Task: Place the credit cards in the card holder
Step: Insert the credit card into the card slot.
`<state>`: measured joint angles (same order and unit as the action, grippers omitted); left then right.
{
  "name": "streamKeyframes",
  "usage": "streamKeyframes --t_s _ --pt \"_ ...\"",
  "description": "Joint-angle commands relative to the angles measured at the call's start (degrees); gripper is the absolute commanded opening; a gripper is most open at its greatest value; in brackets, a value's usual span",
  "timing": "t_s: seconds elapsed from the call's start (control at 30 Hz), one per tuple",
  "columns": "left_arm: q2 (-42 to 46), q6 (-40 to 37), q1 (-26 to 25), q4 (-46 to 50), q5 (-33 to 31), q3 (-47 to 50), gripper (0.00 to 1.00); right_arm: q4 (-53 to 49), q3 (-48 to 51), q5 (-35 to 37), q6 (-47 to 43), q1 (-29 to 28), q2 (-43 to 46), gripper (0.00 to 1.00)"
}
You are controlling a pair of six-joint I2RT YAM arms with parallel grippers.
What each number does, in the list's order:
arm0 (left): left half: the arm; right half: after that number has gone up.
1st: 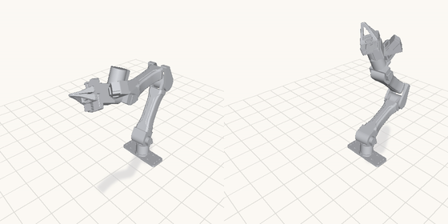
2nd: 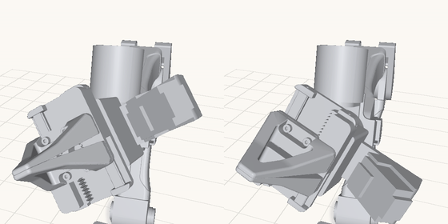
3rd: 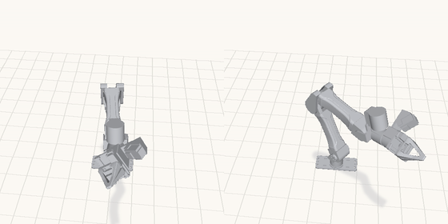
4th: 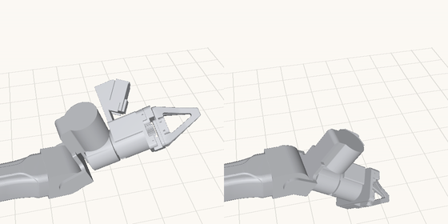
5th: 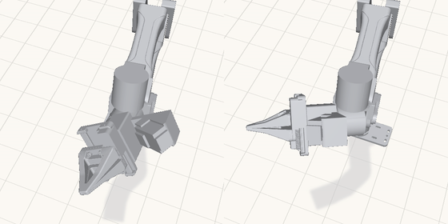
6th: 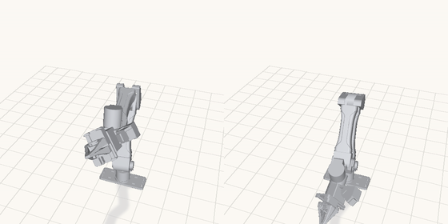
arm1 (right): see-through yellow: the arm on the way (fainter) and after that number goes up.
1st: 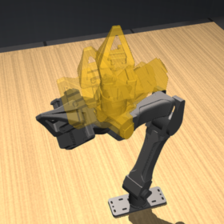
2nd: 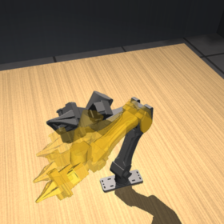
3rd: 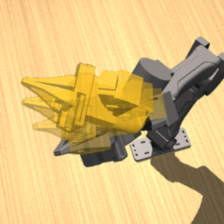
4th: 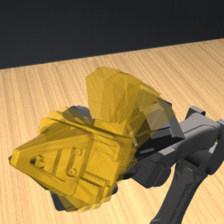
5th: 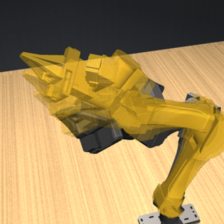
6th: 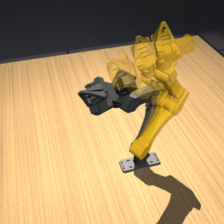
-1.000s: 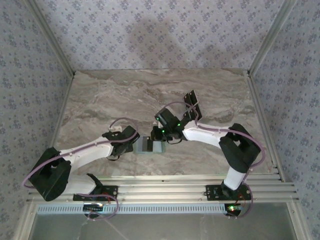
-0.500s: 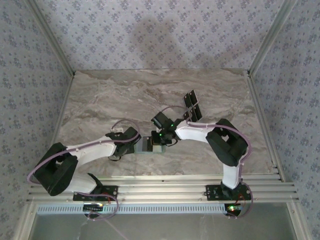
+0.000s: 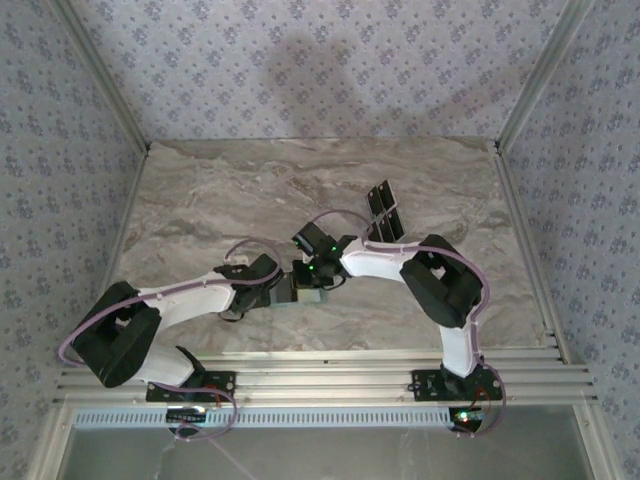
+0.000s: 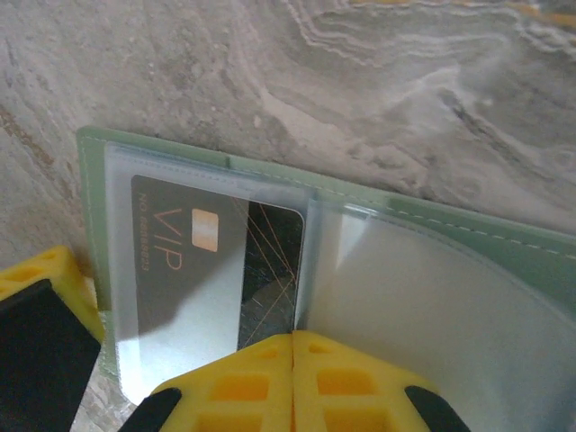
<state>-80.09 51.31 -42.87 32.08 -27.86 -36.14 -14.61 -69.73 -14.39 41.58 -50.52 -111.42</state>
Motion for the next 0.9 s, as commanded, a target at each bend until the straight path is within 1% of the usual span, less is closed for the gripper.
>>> streamKeyframes --t_s 0.0,0.33,0.43,0.63,0.87 --pt "-2.5 0.6 -0.6 -1.5 1.6 0.7 1.0 0.6 -2.0 -1.8 1.1 -0.9 -1.3 0.09" --pt "-4.2 1.1 -1.5 -2.2 1.8 0.3 1.0 2.7 -2.9 -5.3 2.6 -1.6 -1.5 0.09" --pt "-4.5 1.2 -1.8 -2.1 1.7 0.0 1.0 2.9 -1.7 -4.8 2.5 -1.4 0.4 0.1" --pt "-4.7 1.6 -2.2 -1.5 1.5 -0.5 1.0 3.2 1.9 -2.9 2.4 -0.5 4.7 0.16" --pt "-1.9 2.0 -2.6 0.3 0.3 -1.4 1.0 4.1 7.7 -1.8 2.2 0.8 7.7 0.17"
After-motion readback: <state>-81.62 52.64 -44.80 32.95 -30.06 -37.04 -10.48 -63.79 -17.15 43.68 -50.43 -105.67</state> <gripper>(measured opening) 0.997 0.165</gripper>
